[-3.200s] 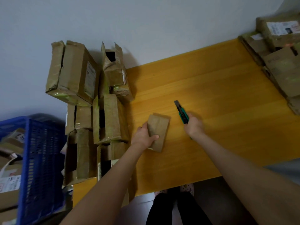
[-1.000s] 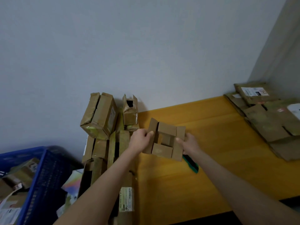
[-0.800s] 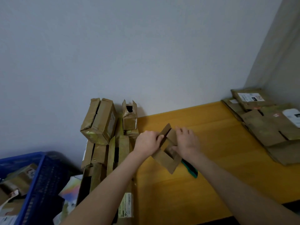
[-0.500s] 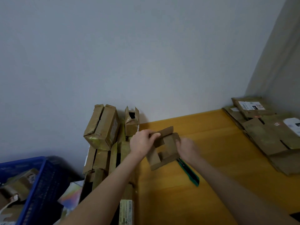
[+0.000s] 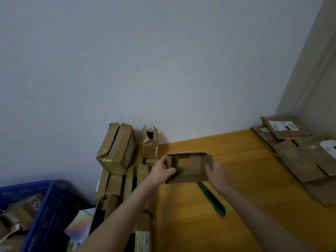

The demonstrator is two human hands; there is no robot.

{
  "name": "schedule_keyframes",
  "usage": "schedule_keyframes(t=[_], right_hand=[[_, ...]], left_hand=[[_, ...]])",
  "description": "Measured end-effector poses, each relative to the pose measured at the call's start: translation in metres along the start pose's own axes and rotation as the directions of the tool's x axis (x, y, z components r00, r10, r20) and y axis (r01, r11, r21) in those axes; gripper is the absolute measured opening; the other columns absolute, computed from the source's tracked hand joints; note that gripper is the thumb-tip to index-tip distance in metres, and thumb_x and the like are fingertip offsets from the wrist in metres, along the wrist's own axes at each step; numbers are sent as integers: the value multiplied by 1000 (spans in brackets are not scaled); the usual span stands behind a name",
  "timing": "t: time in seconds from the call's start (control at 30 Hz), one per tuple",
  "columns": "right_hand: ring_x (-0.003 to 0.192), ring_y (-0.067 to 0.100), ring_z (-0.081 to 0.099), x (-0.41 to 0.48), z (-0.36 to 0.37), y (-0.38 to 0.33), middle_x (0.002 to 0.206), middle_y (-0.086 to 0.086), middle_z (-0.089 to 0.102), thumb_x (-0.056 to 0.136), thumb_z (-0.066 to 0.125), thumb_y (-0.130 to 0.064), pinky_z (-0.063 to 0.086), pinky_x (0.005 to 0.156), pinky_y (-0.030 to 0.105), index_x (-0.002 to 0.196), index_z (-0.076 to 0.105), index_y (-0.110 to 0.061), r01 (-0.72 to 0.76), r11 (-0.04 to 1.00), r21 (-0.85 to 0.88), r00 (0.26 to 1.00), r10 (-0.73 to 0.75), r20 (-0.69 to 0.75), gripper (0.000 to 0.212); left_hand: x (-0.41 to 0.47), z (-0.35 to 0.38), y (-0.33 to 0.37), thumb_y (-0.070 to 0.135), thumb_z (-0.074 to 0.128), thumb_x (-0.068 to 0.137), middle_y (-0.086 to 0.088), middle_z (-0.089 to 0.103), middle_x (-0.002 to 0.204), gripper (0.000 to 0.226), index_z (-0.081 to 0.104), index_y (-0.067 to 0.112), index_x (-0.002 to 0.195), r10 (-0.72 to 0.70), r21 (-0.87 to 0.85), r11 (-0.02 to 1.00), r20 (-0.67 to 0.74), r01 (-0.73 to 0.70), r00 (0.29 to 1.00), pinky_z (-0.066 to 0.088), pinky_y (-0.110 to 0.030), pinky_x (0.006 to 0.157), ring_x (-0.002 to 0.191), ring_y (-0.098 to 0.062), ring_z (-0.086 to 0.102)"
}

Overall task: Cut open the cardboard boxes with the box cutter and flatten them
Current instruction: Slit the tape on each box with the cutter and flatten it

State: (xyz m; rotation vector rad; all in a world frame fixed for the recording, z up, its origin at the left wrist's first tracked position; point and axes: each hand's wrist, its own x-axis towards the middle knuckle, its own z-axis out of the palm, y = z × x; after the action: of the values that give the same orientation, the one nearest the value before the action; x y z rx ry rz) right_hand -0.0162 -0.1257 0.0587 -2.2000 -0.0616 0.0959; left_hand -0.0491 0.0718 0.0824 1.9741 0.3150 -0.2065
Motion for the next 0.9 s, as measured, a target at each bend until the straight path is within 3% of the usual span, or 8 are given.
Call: schedule_keyframes(t=[0.13,0.23,0.33,0.43,0.57,0.73,0.83,0.9], right_hand=[[88,20,58,-5,-11,9,95,0,59,100,48,-11,53,67,29,111,55,-14,-177,819,546,983,172,61,13],[94,22,57,-4,-17,11,98,0,61,99,50,-17,54,73,36,114,57,-15,-138,823,552,990,126,59,16],[101,21,56,-3,-14,8,103,0,61,100,48,-20,48,74,29,125,57,-15,-13,915,402,1000,18,-7,27],[117,10,49,-4,-10,4,127,-5,55,99,47,-8,41,75,7,139,48,-17,92,914,395,993,-115,35,41],[125,-3,39,-4,-17,10,137,-22,41,90,63,-7,42,91,7,146,34,-29,73,893,444,951,-197,240,66],[127,0,41,-1,-29,18,142,-19,38,84,47,15,46,93,19,148,29,-32,-78,895,440,871,-154,468,81],[134,17,37,6,-28,19,146,-5,36,83,33,18,47,92,28,146,39,-23,-309,771,557,895,39,443,75],[135,24,38,11,-29,22,147,0,38,86,34,12,48,89,31,144,41,-22,-431,661,614,850,70,522,68]], left_hand=[[-6,-21,2,8,52,93,-12,58,126,39,54,20,130,94,-363,932,205,-13,974,56,-30,82,110,-23,62],[-4,-29,0,41,66,81,-10,53,137,58,53,21,133,64,-549,823,345,145,937,49,-46,99,125,-31,52],[0,-24,5,68,47,84,-5,53,136,69,50,21,133,-85,-534,797,365,283,927,48,-55,96,129,-31,48],[3,-18,7,53,54,90,-9,57,126,54,55,18,130,-184,-501,824,205,265,961,54,-45,83,117,-30,53],[4,-21,1,17,62,93,-10,67,116,30,63,14,122,-85,-562,824,14,78,996,55,-38,76,99,-25,64],[-2,-22,6,2,56,95,1,69,100,20,65,19,101,174,-258,937,-241,-236,955,55,-18,63,85,-6,68],[-1,-20,-1,5,60,93,2,68,91,19,63,23,88,370,80,929,-262,-362,891,59,-24,68,84,-13,68],[0,-20,-6,5,62,91,11,65,83,19,62,23,85,529,287,841,-255,-459,810,57,-22,69,78,-6,65]])
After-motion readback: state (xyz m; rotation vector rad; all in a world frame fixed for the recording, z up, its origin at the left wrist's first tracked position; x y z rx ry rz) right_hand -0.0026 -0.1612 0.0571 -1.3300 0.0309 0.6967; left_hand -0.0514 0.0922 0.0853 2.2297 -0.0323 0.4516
